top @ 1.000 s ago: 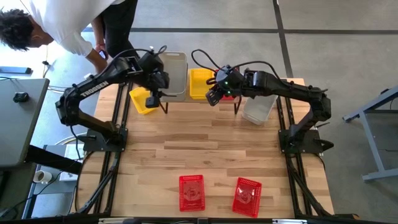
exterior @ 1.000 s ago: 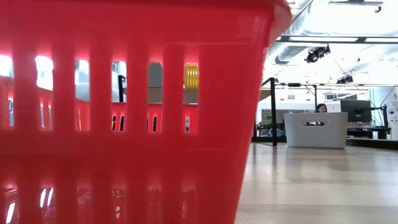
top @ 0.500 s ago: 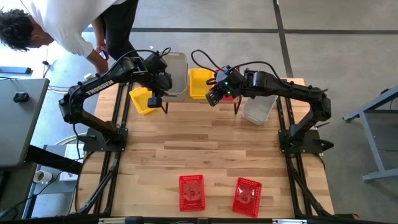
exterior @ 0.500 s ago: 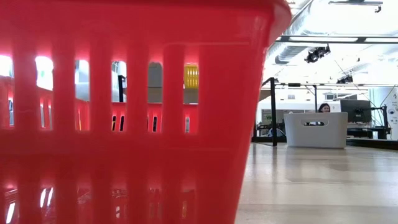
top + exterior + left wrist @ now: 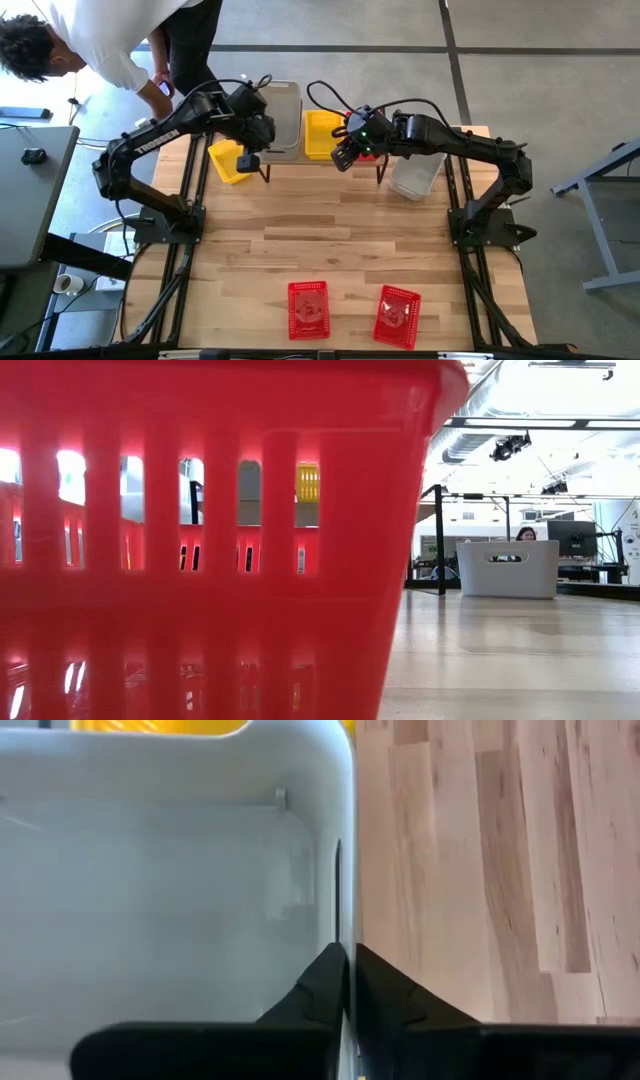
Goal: Stack baskets on shelf by color
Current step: Stack the bottom gray bin on top of the other gray bin on the shelf, then stack the bottom red bin on top of the other red bin on the shelf
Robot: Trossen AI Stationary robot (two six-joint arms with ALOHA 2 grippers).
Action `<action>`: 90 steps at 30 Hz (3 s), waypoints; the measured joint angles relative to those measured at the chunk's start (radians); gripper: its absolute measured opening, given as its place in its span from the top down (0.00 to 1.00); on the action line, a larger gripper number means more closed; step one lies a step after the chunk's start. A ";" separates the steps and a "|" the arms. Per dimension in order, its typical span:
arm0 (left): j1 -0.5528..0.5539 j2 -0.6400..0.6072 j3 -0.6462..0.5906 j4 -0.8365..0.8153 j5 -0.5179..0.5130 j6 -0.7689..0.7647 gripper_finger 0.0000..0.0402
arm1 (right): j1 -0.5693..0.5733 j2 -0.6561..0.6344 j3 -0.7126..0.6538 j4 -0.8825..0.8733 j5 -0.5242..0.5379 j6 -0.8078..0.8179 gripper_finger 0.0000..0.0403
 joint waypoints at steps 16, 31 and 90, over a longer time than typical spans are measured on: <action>0.000 -0.003 0.100 -0.051 0.036 0.010 1.00 | 0.000 0.000 0.000 0.000 0.000 0.000 0.61; 0.002 0.079 0.100 -0.052 -0.019 -0.025 0.99 | 0.000 0.000 0.000 0.000 0.000 0.000 0.61; -0.259 -0.018 0.145 -0.166 0.214 -0.271 0.67 | 0.755 0.102 -0.002 -0.276 -0.388 0.429 0.61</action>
